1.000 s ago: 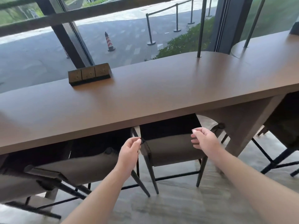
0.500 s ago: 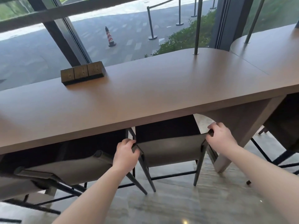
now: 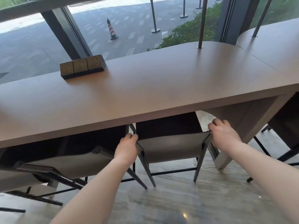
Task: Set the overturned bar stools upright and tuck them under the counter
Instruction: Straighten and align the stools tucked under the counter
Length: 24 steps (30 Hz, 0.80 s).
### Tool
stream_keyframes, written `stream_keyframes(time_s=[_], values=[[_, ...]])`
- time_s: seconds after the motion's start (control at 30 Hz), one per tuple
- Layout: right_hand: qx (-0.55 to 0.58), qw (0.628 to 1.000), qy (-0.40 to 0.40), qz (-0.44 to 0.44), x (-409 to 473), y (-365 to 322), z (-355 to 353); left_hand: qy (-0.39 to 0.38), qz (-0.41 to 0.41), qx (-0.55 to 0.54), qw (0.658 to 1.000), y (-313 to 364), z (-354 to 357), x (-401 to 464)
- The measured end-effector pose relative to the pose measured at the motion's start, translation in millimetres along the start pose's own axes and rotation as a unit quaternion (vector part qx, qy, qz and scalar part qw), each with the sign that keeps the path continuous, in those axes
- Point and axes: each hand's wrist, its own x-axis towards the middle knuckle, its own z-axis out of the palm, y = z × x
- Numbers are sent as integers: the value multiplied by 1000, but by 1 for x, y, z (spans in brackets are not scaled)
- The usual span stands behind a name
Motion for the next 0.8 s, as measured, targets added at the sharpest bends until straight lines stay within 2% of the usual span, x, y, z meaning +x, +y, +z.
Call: stream_keyframes(time_s=[0.8], values=[[29,999,25,-1,-25,3,3,2,29,19,999,-2,-2,1]])
